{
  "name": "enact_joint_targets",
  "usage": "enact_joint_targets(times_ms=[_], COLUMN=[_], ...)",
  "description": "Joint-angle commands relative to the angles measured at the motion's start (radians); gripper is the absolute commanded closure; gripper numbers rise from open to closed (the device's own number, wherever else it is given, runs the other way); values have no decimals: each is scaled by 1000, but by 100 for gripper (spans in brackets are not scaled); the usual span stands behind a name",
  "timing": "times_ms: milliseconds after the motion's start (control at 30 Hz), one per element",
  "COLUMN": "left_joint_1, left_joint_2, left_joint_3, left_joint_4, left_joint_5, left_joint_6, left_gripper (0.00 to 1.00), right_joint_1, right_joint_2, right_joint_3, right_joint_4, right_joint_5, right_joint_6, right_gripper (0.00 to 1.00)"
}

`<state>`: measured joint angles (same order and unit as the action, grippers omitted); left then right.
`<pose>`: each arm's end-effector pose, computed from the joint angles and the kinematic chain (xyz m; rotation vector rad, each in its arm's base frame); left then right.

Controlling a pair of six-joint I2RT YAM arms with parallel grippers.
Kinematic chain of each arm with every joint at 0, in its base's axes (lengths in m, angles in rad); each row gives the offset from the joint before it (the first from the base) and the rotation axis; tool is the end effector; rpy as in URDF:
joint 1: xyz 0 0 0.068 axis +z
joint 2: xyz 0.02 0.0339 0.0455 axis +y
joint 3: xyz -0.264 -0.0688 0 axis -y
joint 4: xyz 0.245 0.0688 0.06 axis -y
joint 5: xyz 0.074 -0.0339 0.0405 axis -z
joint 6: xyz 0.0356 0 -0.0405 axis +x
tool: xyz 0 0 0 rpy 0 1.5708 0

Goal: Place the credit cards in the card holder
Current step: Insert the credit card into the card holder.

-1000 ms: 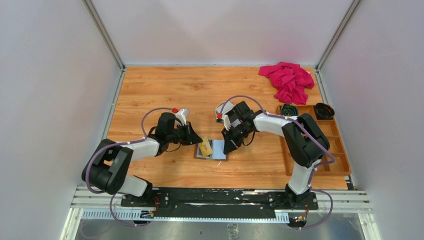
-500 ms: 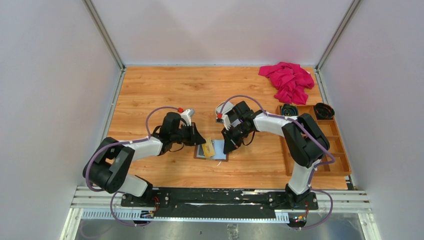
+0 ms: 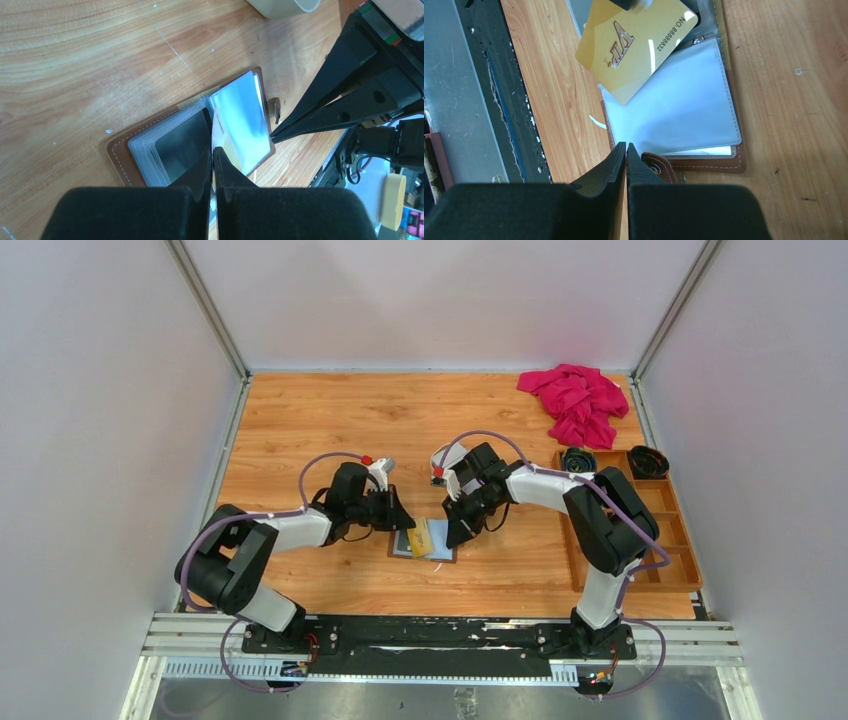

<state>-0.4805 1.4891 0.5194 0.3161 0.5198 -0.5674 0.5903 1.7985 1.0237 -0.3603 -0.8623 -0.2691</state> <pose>0.2311 -0.1404 0.1447 0.2064 2.3643 -1.1230 0.2655 0.2104 0.1541 -1.3133 2.2354 1.2626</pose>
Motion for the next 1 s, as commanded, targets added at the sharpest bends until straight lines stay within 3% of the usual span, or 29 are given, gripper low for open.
enact_joint_targets(times_ms=[0,300,733,967], left_joint_1=[-9,-10,-12,-25], left_joint_2=[44,92,208,241], left_joint_3=[31,70,263,308], left_joint_4=[-18,-89,-450,-469], left_joint_5=[7,19,-33,-16], left_joint_6=[-1,-17,79,83], left_gripper=[100,100,100,100], right_joint_1=[14,15,18,20], right_joint_2=[22,23,23,21], right_joint_3=[24,24,26,27], right_joint_4=[-28,-28,-29,-29], right_joint_5=[11,10,8,11], right_joint_6=[1,2,2,1], right_gripper=[94,94,94,94])
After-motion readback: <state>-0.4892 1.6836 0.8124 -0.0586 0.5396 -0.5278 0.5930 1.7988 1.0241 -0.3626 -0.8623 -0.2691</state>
